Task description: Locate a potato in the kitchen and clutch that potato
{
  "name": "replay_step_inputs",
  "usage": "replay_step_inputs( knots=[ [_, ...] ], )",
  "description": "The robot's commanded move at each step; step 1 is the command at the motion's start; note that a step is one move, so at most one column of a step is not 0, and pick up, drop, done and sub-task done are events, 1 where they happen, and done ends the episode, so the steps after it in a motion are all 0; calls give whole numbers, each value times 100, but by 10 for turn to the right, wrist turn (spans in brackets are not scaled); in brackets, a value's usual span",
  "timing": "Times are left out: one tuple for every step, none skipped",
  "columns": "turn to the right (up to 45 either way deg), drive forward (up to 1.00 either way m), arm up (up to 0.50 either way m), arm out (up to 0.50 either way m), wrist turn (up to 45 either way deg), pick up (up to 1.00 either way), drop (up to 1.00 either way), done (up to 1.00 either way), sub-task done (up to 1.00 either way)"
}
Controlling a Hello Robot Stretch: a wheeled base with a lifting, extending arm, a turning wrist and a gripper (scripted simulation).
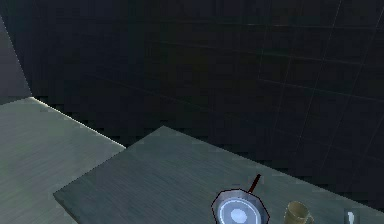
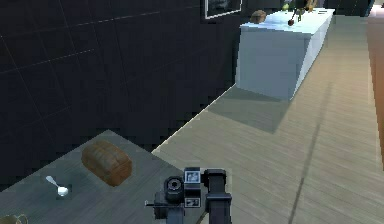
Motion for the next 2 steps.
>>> replay_step_inputs(
  knots=[
    [0,0,0,0,450,0,0,0,0],
    [0,0,0,0,450,0,0,0,0]
  ],
)
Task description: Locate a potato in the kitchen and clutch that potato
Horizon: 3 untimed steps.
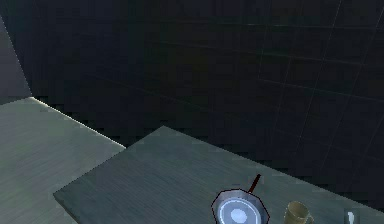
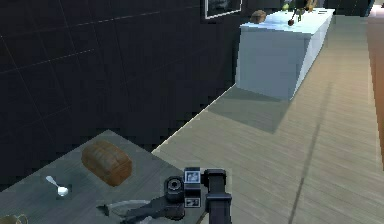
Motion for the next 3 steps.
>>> replay_step_inputs(
  knots=[
    [0,0,0,0,450,0,0,0,0],
    [0,0,0,0,360,0,0,0,0],
    [0,0,-30,0,0,0,0,0,0]
  ],
)
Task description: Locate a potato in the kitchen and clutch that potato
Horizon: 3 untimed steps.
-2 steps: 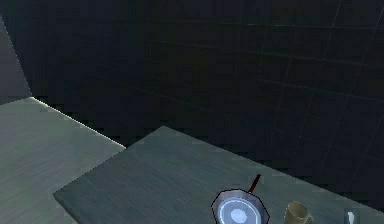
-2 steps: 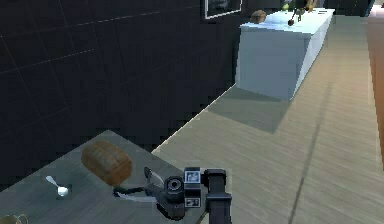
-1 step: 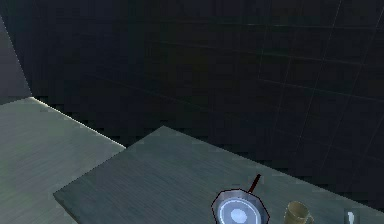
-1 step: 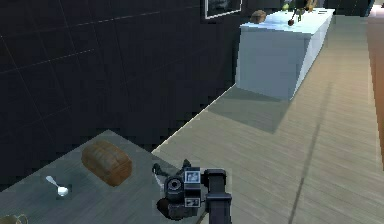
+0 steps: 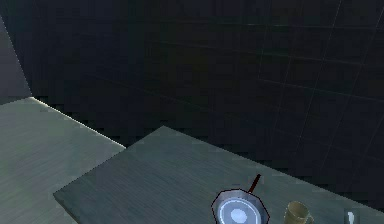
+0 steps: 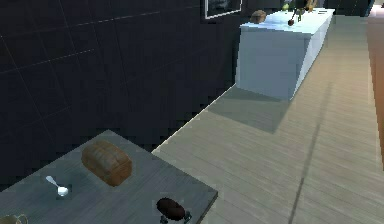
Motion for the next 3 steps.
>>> replay_step_inputs(
  knots=[
    [0,0,0,0,0,100,0,0,0],
    [0,0,10,0,0,0,0,0,0],
    [0,0,0,0,0,0,0,100,0]
  ],
)
